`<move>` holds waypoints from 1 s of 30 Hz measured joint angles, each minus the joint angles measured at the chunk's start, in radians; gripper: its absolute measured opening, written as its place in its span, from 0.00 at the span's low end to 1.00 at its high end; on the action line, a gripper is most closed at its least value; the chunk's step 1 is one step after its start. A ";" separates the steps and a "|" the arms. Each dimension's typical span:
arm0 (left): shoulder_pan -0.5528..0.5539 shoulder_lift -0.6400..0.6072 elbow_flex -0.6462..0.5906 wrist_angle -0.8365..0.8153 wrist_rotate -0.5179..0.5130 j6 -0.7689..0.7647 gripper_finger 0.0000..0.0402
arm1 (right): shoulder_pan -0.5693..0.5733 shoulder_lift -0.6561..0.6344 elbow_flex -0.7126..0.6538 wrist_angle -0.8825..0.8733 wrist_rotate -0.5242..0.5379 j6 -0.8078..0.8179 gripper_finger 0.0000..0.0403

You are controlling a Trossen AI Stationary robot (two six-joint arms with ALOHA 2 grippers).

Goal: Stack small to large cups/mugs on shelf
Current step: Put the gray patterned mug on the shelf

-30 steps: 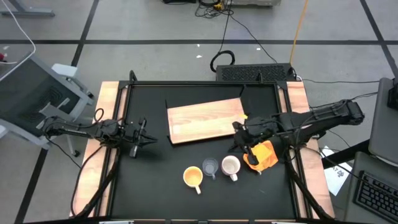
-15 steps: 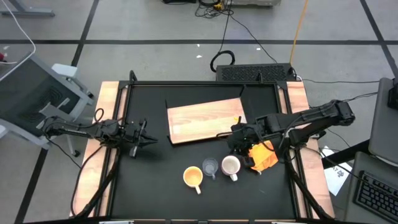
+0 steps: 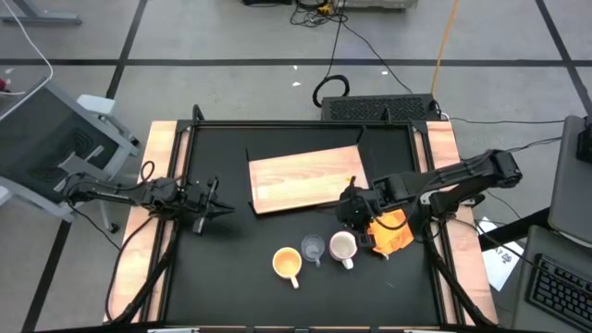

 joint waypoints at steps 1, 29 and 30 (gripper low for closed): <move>0.000 0.000 0.000 0.000 0.000 -0.001 0.08 | 0.000 0.009 0.000 -0.005 0.002 -0.001 0.00; 0.000 0.000 0.000 -0.029 0.000 0.004 0.08 | 0.000 0.035 -0.001 0.032 -0.004 -0.031 0.40; 0.000 0.000 0.000 -0.029 0.000 0.004 0.08 | 0.000 0.035 -0.001 0.032 -0.004 -0.031 0.44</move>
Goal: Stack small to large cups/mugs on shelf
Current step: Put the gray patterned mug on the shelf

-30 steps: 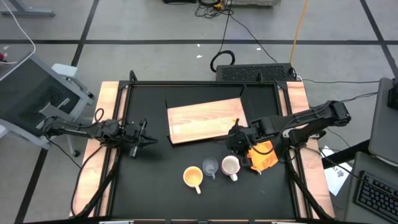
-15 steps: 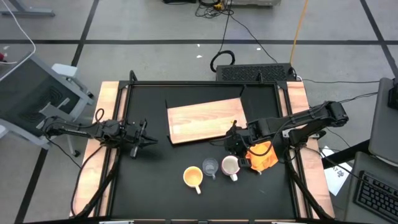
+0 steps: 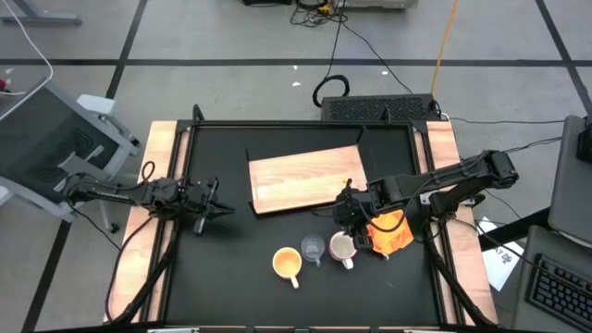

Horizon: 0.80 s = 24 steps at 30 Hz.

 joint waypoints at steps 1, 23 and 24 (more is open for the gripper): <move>0.000 0.000 0.000 0.000 0.000 0.000 0.08 | 0.000 0.000 0.000 0.000 0.000 0.000 0.47; 0.000 0.000 0.000 -0.011 0.000 -0.001 0.08 | 0.008 0.000 -0.064 0.058 -0.001 0.034 0.60; 0.000 0.000 0.000 -0.012 0.000 0.000 0.08 | 0.008 0.000 -0.064 0.059 -0.001 0.034 0.60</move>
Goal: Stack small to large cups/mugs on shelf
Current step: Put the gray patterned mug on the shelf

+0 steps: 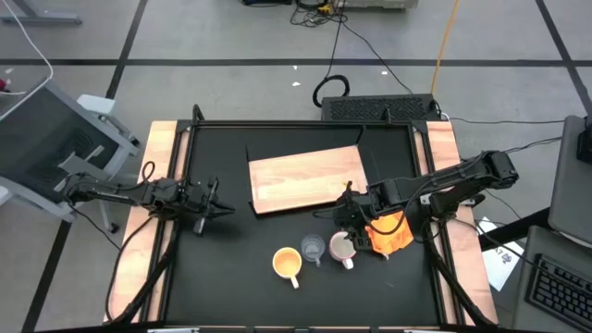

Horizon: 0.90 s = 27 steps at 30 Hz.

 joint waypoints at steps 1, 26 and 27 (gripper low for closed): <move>0.000 0.000 0.000 -0.001 0.000 0.000 0.08 | 0.000 0.000 0.000 0.006 0.000 0.000 0.60; 0.000 0.000 0.000 -0.003 0.000 -0.004 0.08 | 0.045 0.072 0.000 0.092 0.002 -0.061 0.60; 0.000 0.000 0.000 -0.003 0.000 -0.004 0.08 | 0.045 0.073 0.000 0.090 0.003 -0.065 0.60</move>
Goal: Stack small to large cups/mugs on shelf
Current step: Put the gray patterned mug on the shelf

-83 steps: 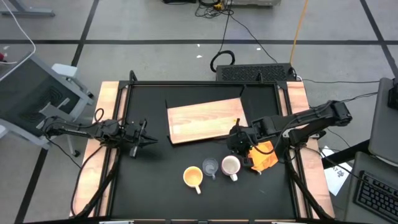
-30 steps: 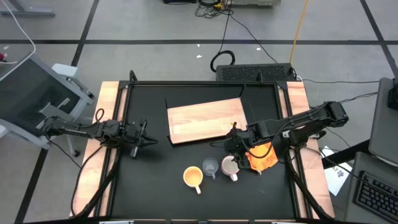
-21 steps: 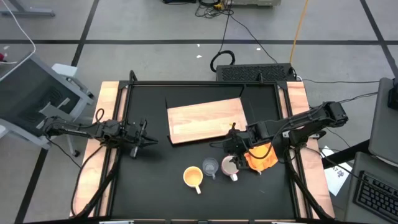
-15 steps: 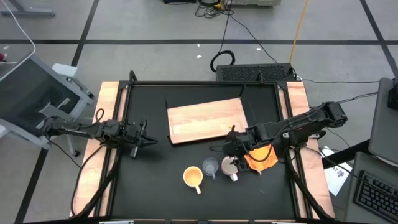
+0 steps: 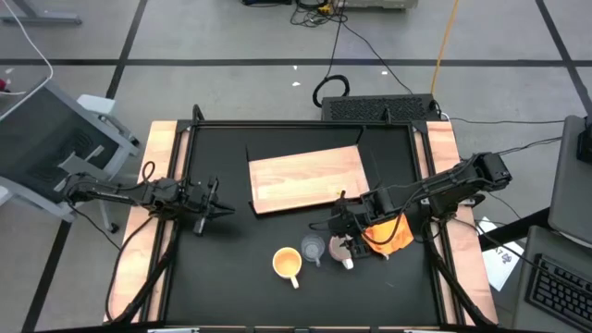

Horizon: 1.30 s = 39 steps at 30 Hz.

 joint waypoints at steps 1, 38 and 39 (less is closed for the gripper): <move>0.000 0.000 0.000 -0.001 0.000 0.000 0.08 | 0.000 0.001 0.000 0.002 0.000 -0.005 0.60; 0.000 0.000 0.000 -0.002 0.000 -0.001 0.08 | -0.010 0.017 0.000 0.002 0.008 -0.013 0.06; 0.000 0.000 0.000 -0.002 0.000 -0.001 0.08 | -0.014 0.017 0.000 0.003 0.006 -0.013 0.04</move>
